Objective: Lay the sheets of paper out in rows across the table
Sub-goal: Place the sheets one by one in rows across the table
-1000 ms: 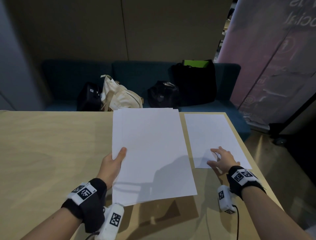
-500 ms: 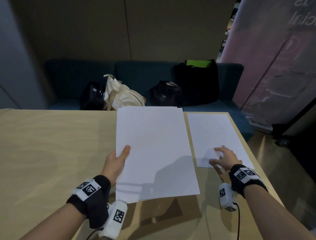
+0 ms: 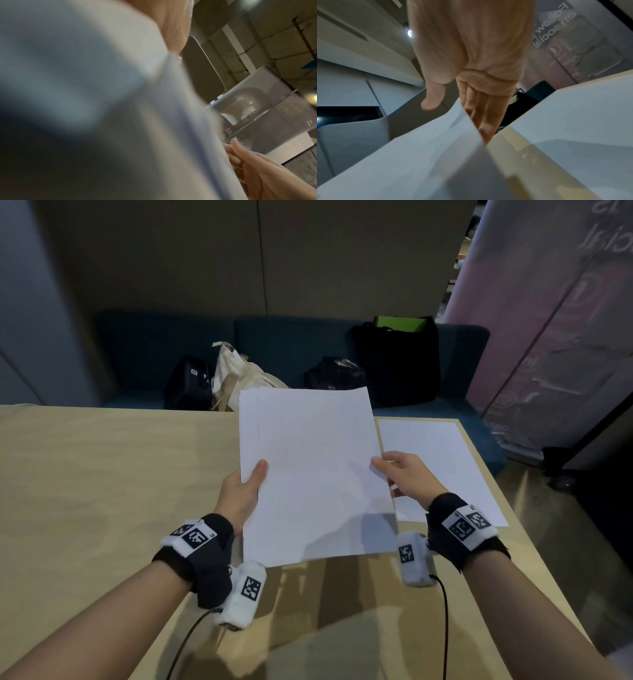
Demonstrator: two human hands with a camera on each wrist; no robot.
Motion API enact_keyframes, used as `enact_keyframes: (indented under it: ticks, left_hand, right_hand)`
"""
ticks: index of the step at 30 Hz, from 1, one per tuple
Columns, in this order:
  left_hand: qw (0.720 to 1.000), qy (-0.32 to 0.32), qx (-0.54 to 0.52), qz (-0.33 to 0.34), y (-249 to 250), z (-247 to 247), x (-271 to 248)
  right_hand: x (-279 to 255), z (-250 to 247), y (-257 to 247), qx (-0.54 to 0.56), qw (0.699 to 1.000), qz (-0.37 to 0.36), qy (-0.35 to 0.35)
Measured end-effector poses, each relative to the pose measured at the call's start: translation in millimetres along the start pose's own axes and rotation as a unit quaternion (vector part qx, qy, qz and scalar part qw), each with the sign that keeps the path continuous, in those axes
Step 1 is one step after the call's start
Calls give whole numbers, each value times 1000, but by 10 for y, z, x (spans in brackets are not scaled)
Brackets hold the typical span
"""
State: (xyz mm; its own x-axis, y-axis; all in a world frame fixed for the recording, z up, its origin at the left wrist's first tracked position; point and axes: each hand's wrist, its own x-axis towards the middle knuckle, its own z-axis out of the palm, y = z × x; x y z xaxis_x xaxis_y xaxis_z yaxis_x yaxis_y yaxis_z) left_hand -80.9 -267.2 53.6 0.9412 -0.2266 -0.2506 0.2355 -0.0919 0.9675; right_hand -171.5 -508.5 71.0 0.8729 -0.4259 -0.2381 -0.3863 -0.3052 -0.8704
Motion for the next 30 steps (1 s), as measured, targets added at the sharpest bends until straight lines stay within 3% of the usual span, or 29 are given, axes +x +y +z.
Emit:
enact_keyframes:
  ticks: [3,7,11,24,30]
  left_hand:
    - [1000,9,-19,4,-1,-67,-28]
    - [999,26,-29,1,-26,-129,-65]
    - [999,36,-36,5,-44,-191,-107]
    - [997,59,-45,-5,-97,-458,-132]
    - [996,77,-40,-11,-103,-617,-88]
  right_hand:
    - [-42,112,-62,-41,998,-48,12]
    - [-30,249,-54,-40,986,-48,154]
    - [-60,341,-65,-13,976,-59,211]
    - [-18,548,-96,37,969,-90,228]
    - [264,541,22,44,970,-48,236]
